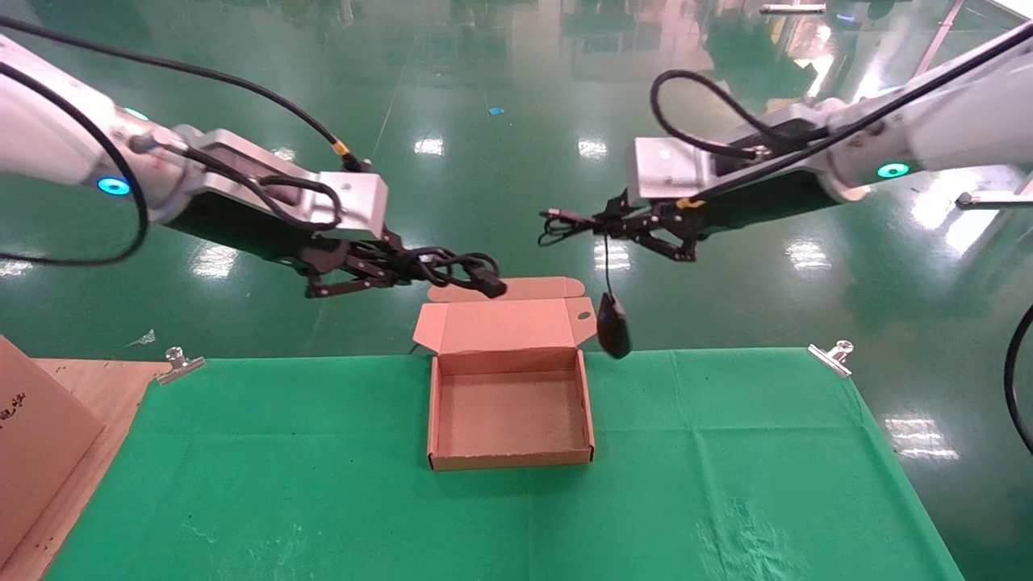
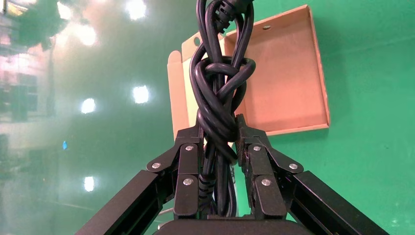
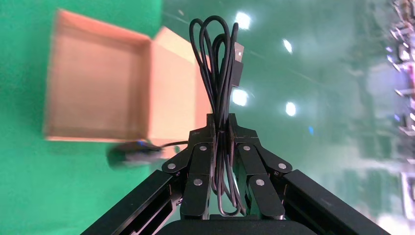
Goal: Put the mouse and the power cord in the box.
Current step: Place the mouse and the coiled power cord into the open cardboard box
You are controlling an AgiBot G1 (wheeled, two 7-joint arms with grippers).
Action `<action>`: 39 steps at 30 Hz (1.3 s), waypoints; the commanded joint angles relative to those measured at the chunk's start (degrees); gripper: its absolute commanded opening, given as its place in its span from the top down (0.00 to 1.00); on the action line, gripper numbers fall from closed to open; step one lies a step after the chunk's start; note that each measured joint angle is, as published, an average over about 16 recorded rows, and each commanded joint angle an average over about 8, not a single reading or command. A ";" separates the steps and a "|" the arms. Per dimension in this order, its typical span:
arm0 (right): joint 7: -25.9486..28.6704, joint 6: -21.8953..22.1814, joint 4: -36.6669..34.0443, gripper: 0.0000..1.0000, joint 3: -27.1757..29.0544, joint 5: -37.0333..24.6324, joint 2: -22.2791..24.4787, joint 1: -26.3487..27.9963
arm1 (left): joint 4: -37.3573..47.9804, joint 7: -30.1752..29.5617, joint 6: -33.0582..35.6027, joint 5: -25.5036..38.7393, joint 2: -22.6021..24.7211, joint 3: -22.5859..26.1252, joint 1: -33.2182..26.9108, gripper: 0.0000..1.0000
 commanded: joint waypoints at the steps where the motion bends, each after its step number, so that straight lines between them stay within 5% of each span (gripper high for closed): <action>1: 0.20 3.41 -0.44 1.00 -0.03 -0.11 -1.17 -0.54 | 1.60 0.19 -0.41 -0.20 0.93 -0.13 -0.36 1.00; 6: 0.27 4.28 -0.89 1.00 0.32 0.39 -2.05 -0.95 | 3.11 6.94 -6.95 -2.72 2.68 -1.95 3.49 1.00; 13: -0.10 1.31 -1.07 1.00 0.95 1.36 -2.57 -1.48 | 1.87 16.73 -28.74 -6.37 7.36 -4.44 15.20 1.00; 19: -0.52 -1.24 -1.35 1.00 1.24 1.84 -2.33 -2.22 | -6.08 17.69 -44.20 -9.94 8.83 -2.74 25.85 1.00; 25: -1.02 -2.21 -1.70 1.00 1.33 1.99 -1.80 -2.85 | -13.36 15.55 -49.85 -13.77 8.87 4.07 33.45 1.00; 26: -1.11 -2.07 -1.76 1.00 1.31 1.97 -1.72 -3.01 | -14.04 15.05 -50.10 -14.41 8.83 5.36 34.23 0.95; 34: -1.60 0.22 -2.19 1.00 1.18 1.77 -1.27 -4.12 | -15.80 12.43 -51.06 -18.65 8.58 13.30 35.66 0.00; 39: -1.81 0.59 -2.35 1.00 1.26 1.88 -1.38 -4.87 | -15.83 11.83 -52.22 -21.07 8.53 16.53 35.11 0.00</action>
